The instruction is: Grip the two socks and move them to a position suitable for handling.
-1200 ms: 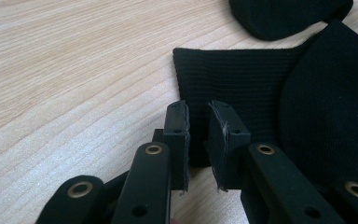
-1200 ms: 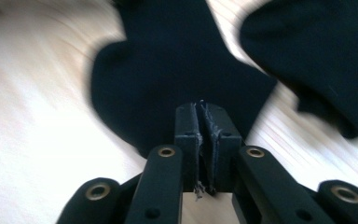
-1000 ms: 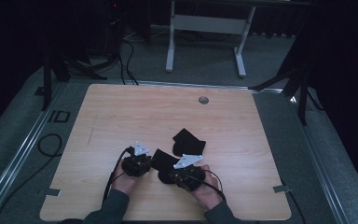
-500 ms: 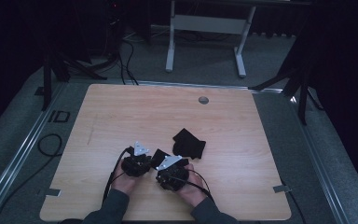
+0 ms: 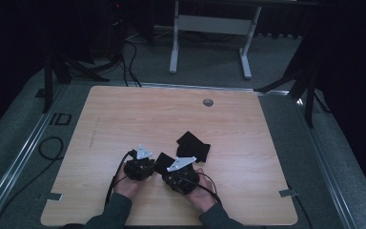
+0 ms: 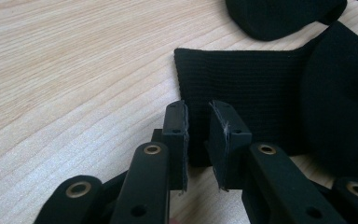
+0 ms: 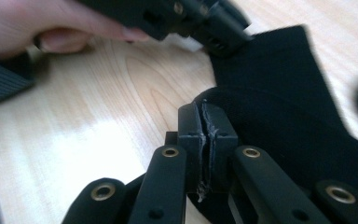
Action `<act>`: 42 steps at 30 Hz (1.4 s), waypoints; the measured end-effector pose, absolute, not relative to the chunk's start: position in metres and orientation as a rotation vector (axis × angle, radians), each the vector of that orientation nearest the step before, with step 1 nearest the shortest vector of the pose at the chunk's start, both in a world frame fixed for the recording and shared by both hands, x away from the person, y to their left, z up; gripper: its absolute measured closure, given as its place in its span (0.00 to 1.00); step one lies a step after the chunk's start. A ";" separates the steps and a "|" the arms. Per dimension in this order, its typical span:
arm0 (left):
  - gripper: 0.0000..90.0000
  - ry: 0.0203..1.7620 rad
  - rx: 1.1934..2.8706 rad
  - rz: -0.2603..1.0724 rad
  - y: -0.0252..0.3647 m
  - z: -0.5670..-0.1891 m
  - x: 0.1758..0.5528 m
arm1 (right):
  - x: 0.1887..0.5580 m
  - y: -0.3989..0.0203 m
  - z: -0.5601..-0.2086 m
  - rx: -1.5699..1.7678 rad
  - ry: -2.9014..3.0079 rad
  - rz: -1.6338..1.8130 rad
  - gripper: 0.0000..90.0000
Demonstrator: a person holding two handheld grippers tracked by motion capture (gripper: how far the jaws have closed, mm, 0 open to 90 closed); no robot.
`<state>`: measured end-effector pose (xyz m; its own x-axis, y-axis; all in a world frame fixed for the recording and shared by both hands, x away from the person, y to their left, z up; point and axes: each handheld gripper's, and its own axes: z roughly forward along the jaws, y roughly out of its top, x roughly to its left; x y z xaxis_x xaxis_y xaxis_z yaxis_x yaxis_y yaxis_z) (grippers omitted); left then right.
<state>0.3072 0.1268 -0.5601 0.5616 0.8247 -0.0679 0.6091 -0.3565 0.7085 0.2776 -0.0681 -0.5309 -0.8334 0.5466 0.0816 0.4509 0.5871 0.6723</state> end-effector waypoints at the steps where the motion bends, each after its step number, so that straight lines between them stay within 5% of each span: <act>1: 0.86 1.144 2.092 0.394 0.127 -0.560 0.307 | 0.276 -0.073 -0.527 0.850 2.661 1.088 0.96; 24: 0.82 1.135 2.108 0.389 0.130 -0.559 0.308 | 0.278 -0.202 -0.525 1.254 2.370 1.016 0.96; 33: 0.80 1.173 2.113 0.446 0.141 -0.557 0.312 | 0.271 -0.206 -0.537 1.234 2.454 0.973 0.95; 42: 0.78 1.207 2.102 0.456 0.150 -0.557 0.317 | 0.277 -0.217 -0.541 1.345 2.397 0.857 0.77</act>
